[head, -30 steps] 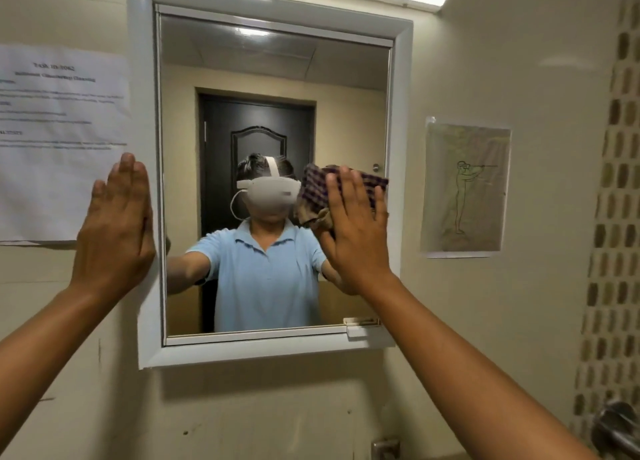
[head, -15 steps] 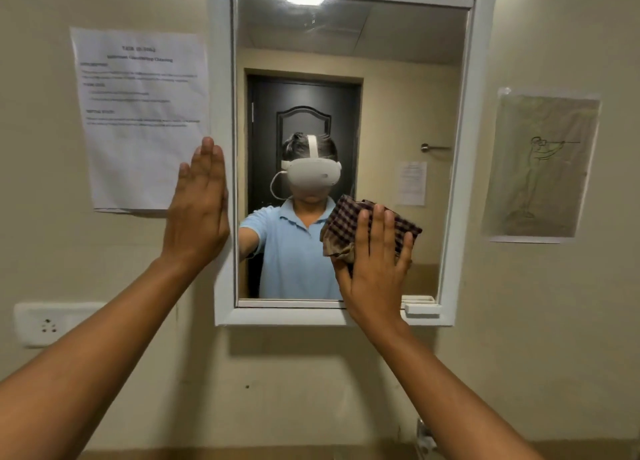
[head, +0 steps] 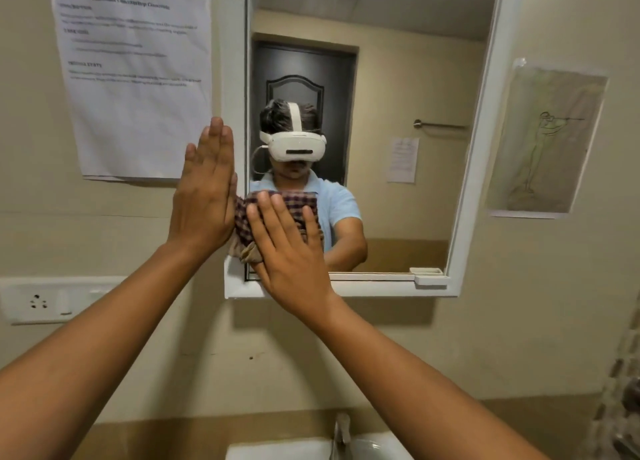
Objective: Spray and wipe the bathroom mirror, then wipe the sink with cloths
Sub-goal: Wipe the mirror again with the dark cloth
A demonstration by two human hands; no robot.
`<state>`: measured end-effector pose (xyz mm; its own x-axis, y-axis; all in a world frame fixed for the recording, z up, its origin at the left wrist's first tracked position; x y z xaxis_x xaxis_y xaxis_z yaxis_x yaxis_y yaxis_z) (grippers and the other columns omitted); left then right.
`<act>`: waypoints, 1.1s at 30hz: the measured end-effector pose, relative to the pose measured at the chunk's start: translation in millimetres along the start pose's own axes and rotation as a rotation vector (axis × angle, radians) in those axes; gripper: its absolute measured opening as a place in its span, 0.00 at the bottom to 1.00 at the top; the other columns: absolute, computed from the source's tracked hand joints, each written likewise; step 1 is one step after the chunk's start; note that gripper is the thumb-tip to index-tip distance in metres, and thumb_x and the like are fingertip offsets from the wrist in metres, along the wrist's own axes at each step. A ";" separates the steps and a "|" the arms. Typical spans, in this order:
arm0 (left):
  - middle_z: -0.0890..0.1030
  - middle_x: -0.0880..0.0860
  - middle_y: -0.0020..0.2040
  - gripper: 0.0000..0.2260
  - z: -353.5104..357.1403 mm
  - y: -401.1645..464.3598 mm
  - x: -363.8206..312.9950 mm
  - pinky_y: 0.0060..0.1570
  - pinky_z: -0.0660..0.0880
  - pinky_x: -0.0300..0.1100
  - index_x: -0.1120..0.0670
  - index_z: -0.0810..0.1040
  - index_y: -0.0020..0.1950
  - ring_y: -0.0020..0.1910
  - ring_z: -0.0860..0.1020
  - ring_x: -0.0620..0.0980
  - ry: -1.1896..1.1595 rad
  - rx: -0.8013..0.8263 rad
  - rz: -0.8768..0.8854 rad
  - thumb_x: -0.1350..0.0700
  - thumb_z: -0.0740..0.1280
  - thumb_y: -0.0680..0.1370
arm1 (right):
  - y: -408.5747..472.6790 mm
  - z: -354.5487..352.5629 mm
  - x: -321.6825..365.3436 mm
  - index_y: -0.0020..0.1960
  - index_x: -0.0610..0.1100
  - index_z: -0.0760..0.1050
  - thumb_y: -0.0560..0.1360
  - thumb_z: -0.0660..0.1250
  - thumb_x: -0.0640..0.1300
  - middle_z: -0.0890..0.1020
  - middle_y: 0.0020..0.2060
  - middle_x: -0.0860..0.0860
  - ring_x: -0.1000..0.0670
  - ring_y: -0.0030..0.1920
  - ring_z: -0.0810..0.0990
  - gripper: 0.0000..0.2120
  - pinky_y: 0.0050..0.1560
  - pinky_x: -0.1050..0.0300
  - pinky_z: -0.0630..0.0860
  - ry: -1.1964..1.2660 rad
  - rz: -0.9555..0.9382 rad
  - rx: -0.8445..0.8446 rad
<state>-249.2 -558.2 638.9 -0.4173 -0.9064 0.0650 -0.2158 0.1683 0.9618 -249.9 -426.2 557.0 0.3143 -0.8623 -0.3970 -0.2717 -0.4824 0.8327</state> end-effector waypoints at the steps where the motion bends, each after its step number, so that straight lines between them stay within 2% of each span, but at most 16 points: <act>1: 0.50 0.60 0.81 0.26 1.3 -4.5 -0.5 0.78 0.50 0.56 0.60 0.49 0.80 0.80 0.49 0.55 -0.005 0.001 0.002 0.60 0.52 0.83 | -8.4 1.6 -1.3 0.80 0.43 0.51 0.81 0.57 0.52 0.53 0.80 0.45 0.46 0.80 0.48 0.32 0.76 0.38 0.50 -0.016 -0.038 0.007; 5: 0.48 0.60 0.81 0.27 4.6 -22.2 -6.0 0.78 0.49 0.56 0.60 0.47 0.80 0.80 0.48 0.55 -0.018 0.026 0.005 0.59 0.51 0.82 | -33.4 -3.1 -28.7 0.80 0.45 0.54 0.83 0.53 0.54 0.56 0.79 0.47 0.48 0.79 0.50 0.28 0.76 0.40 0.52 -0.021 -0.124 0.035; 10: 0.46 0.59 0.81 0.28 10.1 -51.2 -12.4 0.78 0.47 0.54 0.59 0.45 0.80 0.80 0.46 0.54 -0.024 0.068 -0.020 0.57 0.50 0.82 | -65.9 -15.5 -98.7 0.80 0.45 0.52 0.81 0.57 0.53 0.53 0.79 0.46 0.46 0.80 0.49 0.31 0.76 0.37 0.51 -0.064 -0.057 0.096; 15: 0.44 0.58 0.81 0.28 20.2 -72.6 -16.7 0.78 0.48 0.56 0.59 0.44 0.80 0.80 0.46 0.55 -0.020 0.097 -0.080 0.56 0.49 0.82 | -89.1 -28.4 -174.4 0.80 0.42 0.49 0.80 0.53 0.52 0.51 0.80 0.43 0.43 0.80 0.46 0.32 0.76 0.35 0.45 -0.003 0.252 0.070; 19: 0.43 0.58 0.81 0.29 21.5 -83.9 -20.4 0.77 0.49 0.58 0.60 0.43 0.80 0.80 0.45 0.54 0.002 0.128 -0.093 0.57 0.50 0.81 | -105.3 -27.1 -175.0 0.80 0.41 0.46 0.80 0.50 0.49 0.48 0.80 0.43 0.43 0.80 0.44 0.32 0.76 0.34 0.44 0.050 0.422 0.060; 21: 0.44 0.59 0.81 0.29 21.0 -88.3 -20.5 0.77 0.49 0.58 0.60 0.44 0.80 0.80 0.46 0.54 0.012 0.145 -0.107 0.58 0.51 0.81 | -108.0 -23.2 -162.0 0.80 0.41 0.46 0.79 0.51 0.48 0.48 0.80 0.42 0.43 0.79 0.43 0.32 0.76 0.33 0.46 0.050 0.455 0.056; 26: 0.44 0.59 0.81 0.29 22.0 -95.0 -25.1 0.78 0.47 0.55 0.60 0.44 0.80 0.80 0.47 0.55 0.026 0.160 -0.151 0.58 0.51 0.82 | -107.5 -13.3 -131.3 0.80 0.42 0.46 0.78 0.63 0.42 0.48 0.80 0.44 0.43 0.80 0.44 0.37 0.76 0.34 0.46 0.052 0.354 0.063; 29: 0.45 0.59 0.81 0.28 22.8 -101.2 -27.4 0.78 0.46 0.53 0.59 0.44 0.80 0.80 0.46 0.54 0.035 0.169 -0.160 0.58 0.51 0.82 | -98.7 -12.4 -109.4 0.80 0.43 0.49 0.77 0.65 0.42 0.51 0.80 0.44 0.44 0.80 0.46 0.38 0.76 0.35 0.48 0.073 0.243 0.053; 33: 0.45 0.56 0.81 0.28 22.6 -105.8 -22.8 0.78 0.48 0.55 0.57 0.45 0.81 0.80 0.46 0.53 0.026 0.189 -0.158 0.56 0.50 0.82 | -78.3 -4.2 -43.7 0.80 0.44 0.54 0.75 0.65 0.42 0.55 0.79 0.46 0.45 0.79 0.50 0.36 0.75 0.36 0.50 0.102 0.010 0.070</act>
<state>-236.8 -546.6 529.7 -0.3431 -0.9364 -0.0734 -0.4393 0.0909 0.8938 -238.5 -350.1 510.8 0.4017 -0.8485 -0.3445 -0.3369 -0.4867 0.8060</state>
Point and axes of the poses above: each hand's wrist, its own y-axis towards the middle knuckle, its own z-axis out of the palm, x = y × z, the point moved 5 cm from there along y, towards the middle knuckle
